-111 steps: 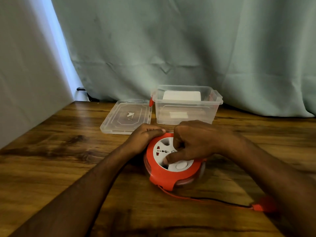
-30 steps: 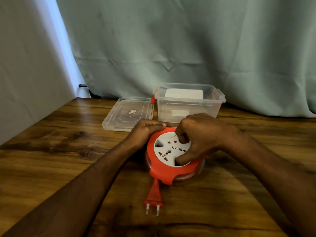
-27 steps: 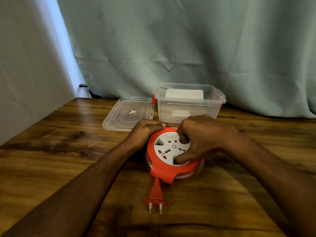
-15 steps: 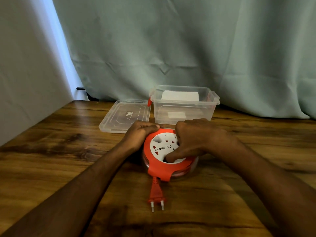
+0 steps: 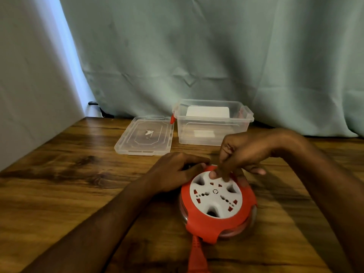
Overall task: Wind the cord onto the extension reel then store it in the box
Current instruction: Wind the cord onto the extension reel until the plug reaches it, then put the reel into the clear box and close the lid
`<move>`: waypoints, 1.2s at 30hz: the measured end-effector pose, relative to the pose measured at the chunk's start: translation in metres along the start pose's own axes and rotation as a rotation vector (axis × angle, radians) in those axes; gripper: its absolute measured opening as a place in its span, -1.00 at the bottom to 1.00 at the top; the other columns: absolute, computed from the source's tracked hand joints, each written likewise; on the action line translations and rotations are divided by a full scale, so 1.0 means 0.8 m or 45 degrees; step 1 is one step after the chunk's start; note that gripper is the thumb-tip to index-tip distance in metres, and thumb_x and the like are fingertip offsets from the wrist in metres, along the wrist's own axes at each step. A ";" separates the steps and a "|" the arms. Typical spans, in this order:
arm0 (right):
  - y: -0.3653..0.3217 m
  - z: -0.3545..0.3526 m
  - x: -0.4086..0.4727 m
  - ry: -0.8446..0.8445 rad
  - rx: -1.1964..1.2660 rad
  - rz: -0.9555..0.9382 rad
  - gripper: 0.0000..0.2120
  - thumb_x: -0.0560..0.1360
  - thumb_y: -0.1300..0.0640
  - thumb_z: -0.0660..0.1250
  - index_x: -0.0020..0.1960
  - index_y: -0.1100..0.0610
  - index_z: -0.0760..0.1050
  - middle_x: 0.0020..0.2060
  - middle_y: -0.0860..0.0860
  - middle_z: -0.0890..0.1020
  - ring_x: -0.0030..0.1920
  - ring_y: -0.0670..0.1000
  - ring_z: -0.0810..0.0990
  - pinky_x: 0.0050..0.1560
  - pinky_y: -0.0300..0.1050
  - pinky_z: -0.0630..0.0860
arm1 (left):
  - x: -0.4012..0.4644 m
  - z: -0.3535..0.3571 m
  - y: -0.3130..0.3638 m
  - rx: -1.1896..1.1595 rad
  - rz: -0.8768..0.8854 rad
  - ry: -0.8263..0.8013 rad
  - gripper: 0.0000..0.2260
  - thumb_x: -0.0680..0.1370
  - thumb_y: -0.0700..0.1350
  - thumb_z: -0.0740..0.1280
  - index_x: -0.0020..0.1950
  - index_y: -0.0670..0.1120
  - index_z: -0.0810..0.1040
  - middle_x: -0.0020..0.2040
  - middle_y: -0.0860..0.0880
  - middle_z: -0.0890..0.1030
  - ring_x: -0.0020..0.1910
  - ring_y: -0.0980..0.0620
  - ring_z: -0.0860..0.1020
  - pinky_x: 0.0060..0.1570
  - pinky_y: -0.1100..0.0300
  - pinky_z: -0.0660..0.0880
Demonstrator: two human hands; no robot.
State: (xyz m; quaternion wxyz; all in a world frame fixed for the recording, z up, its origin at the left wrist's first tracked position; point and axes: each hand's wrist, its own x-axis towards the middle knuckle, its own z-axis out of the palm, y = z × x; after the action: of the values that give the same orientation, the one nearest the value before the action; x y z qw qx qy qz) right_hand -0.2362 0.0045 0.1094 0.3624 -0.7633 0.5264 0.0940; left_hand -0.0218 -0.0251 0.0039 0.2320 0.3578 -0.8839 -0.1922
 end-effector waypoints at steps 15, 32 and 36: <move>0.086 -0.027 0.046 1.985 0.099 0.348 -0.47 0.60 -0.29 0.24 0.45 -0.03 0.44 0.38 0.15 0.47 0.39 0.21 0.43 0.34 0.21 0.43 | 0.001 0.013 0.006 0.131 0.179 0.086 -0.57 0.66 0.26 0.13 0.38 0.12 0.59 0.24 0.10 0.69 0.11 0.18 0.62 0.10 0.19 0.54; 0.106 0.004 0.052 1.585 1.685 0.226 -0.44 0.26 -0.22 0.37 0.14 0.10 0.62 -0.12 0.14 0.72 -0.29 0.17 0.66 -0.28 0.08 0.63 | 0.047 -0.024 -0.027 -0.595 -0.296 0.872 -0.81 0.66 -0.04 0.35 0.23 -0.05 0.63 0.09 0.03 0.66 0.11 0.06 0.62 0.17 0.07 0.60; 0.068 0.030 0.028 1.582 1.554 0.183 -0.73 0.59 0.01 0.30 0.11 0.20 0.60 -0.16 0.14 0.68 -0.29 0.11 0.65 -0.54 -0.23 0.51 | 0.028 -0.022 -0.018 -0.619 -0.228 1.041 -0.91 0.56 -0.11 0.48 -0.08 -0.10 0.63 -0.20 -0.13 0.65 -0.19 -0.14 0.61 -0.14 0.04 0.64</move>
State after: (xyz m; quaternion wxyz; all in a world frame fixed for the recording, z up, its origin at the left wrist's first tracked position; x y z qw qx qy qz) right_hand -0.2678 -0.0061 0.0555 0.3486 -0.3141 0.6339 -0.6148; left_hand -0.0184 -0.0538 0.0174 0.6199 0.4141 -0.6154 -0.2560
